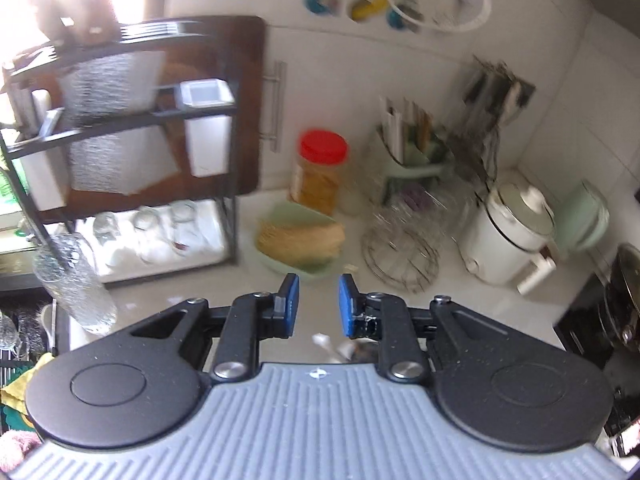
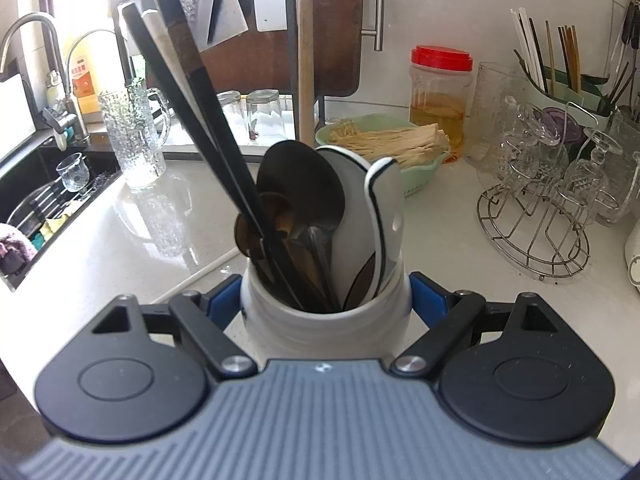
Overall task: Organize utensils
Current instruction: 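Move the open left tool over the white chopstick on the counter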
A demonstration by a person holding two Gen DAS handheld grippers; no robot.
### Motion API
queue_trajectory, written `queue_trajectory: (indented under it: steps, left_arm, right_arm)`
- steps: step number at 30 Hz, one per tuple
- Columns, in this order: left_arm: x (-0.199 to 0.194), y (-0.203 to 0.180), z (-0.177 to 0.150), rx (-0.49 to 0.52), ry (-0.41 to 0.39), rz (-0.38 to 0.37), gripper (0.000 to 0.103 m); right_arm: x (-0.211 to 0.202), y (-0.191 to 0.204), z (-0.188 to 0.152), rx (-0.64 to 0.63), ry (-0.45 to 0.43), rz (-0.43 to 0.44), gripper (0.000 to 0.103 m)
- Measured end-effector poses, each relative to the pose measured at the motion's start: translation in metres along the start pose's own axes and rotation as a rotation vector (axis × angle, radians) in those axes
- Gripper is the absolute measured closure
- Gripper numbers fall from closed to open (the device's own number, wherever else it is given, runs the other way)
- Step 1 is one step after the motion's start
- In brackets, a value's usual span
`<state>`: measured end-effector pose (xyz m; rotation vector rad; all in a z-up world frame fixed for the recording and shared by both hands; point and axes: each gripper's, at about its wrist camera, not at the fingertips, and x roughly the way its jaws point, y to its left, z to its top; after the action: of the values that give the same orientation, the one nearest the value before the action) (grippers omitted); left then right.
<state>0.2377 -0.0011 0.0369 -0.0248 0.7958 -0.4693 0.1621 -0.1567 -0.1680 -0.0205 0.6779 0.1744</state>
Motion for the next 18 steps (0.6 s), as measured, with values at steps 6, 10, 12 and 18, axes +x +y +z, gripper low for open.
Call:
queue_trajectory:
  steps: [6,10,12,18]
  left_arm:
    - [0.007,0.059,-0.023,-0.075,0.005,0.024,0.078]
    - [0.024,0.091,-0.049,-0.135,0.056,0.032,0.078]
    - [0.032,0.101,-0.062,-0.166,0.08,0.037,0.078]
    - [0.06,0.107,-0.09,-0.189,0.105,0.041,0.078]
  right_arm:
    - [0.001,0.002,0.003,0.022,0.016,-0.028,0.013]
    - [0.002,0.005,0.003,0.041,0.019,-0.053,0.013]
    - [0.002,0.006,0.003,0.054,0.018,-0.066,0.013]
    - [0.0,0.006,-0.001,0.066,-0.002,-0.078,0.013]
